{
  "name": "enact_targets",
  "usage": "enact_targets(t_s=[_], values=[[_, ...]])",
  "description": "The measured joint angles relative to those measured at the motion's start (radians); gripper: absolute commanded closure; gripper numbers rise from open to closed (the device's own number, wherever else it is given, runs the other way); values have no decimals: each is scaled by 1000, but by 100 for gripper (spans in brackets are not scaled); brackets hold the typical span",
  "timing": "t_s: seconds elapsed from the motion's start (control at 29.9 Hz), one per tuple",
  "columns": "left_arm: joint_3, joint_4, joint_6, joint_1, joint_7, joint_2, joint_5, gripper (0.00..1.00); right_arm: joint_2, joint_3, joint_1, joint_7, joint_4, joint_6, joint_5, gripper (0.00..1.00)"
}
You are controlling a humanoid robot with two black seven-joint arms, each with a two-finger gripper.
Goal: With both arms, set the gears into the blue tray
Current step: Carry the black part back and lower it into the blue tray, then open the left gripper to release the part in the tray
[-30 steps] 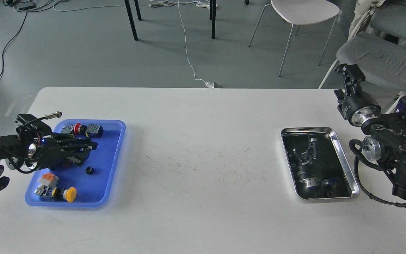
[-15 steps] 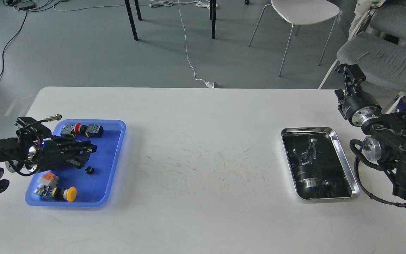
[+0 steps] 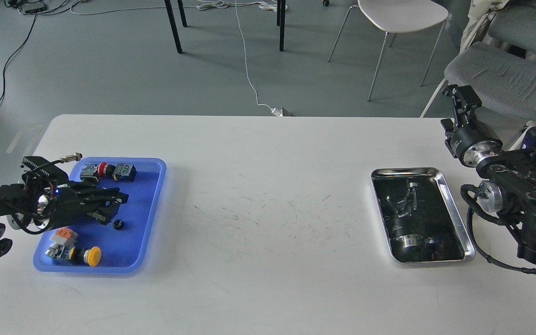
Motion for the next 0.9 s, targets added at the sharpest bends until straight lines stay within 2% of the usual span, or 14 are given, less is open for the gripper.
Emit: enact_targets(t_s=[0.4, 0.67, 0.9], values=[[-2, 0, 0, 2, 0, -2, -5, 59, 4, 0, -1, 0, 0, 0, 0, 5], [-9, 1, 1, 2, 0, -2, -24, 47, 4, 0, -1, 0, 0, 0, 0, 5], [-14, 6, -4, -12, 0, 15, -158, 37, 1, 0, -1, 0, 4, 0, 0, 5]])
